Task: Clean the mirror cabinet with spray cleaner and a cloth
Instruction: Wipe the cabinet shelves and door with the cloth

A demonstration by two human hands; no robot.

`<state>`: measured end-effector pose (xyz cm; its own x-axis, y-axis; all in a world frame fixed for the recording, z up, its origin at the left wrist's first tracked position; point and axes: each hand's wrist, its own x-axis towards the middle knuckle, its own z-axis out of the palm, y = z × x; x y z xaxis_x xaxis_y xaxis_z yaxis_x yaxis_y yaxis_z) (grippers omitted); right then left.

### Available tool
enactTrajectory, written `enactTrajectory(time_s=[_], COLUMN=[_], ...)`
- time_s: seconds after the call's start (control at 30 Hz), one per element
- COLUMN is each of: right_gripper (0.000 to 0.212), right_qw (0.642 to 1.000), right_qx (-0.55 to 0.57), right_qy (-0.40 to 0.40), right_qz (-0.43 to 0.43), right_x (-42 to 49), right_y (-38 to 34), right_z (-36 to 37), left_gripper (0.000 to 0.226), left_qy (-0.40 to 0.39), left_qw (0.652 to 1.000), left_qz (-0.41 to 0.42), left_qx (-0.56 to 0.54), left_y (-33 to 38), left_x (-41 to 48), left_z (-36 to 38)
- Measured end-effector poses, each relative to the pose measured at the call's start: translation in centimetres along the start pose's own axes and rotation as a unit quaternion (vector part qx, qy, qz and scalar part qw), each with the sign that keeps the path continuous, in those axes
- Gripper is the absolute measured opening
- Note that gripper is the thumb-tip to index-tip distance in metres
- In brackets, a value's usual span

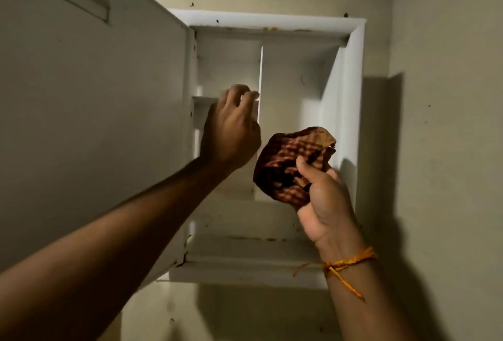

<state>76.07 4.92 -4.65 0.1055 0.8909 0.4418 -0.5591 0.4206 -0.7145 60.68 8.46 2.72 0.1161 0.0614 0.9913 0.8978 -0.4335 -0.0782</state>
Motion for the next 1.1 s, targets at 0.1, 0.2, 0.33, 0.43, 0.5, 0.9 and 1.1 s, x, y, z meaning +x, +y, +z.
enactTrajectory(time_s=[0.1, 0.2, 0.33, 0.43, 0.5, 0.9, 1.1], right_gripper=[0.031, 0.029, 0.037, 0.043, 0.048, 0.044, 0.025], right_qw=[0.994, 0.989, 0.992, 0.987, 0.982, 0.971, 0.965], right_qx=[-0.068, -0.077, -0.014, -0.002, -0.027, -0.116, -0.178], right_qy=[0.039, 0.061, 0.076, 0.111, 0.137, 0.159, 0.091], right_qz=[-0.076, -0.113, -0.095, -0.112, -0.125, -0.139, -0.169], right_x=[3.3, 6.4, 9.6, 11.6, 12.4, 15.7, 14.6], right_y=[-1.2, -2.7, -5.3, -6.9, -7.5, -9.6, -6.9], right_z=[2.0, 3.9, 6.1, 7.9, 9.1, 12.2, 14.3], left_gripper=[0.047, 0.050, 0.054, 0.050, 0.043, 0.041, 0.043], left_qy=[-0.002, -0.066, -0.020, 0.022, 0.038, 0.072, 0.070], left_qw=[0.999, 0.995, 0.997, 0.997, 0.997, 0.995, 0.996], left_qz=[-0.001, -0.003, 0.046, 0.044, 0.041, 0.050, 0.044], left_qx=[0.038, 0.072, 0.063, 0.056, 0.056, 0.041, 0.044], left_y=[-1.9, -3.2, -4.6, -5.0, -4.8, -5.4, -4.8], left_x=[3.0, 3.3, 1.5, 1.3, 1.4, 1.3, 1.4], left_z=[0.7, 1.6, 2.9, 4.0, 4.4, 5.1, 4.8])
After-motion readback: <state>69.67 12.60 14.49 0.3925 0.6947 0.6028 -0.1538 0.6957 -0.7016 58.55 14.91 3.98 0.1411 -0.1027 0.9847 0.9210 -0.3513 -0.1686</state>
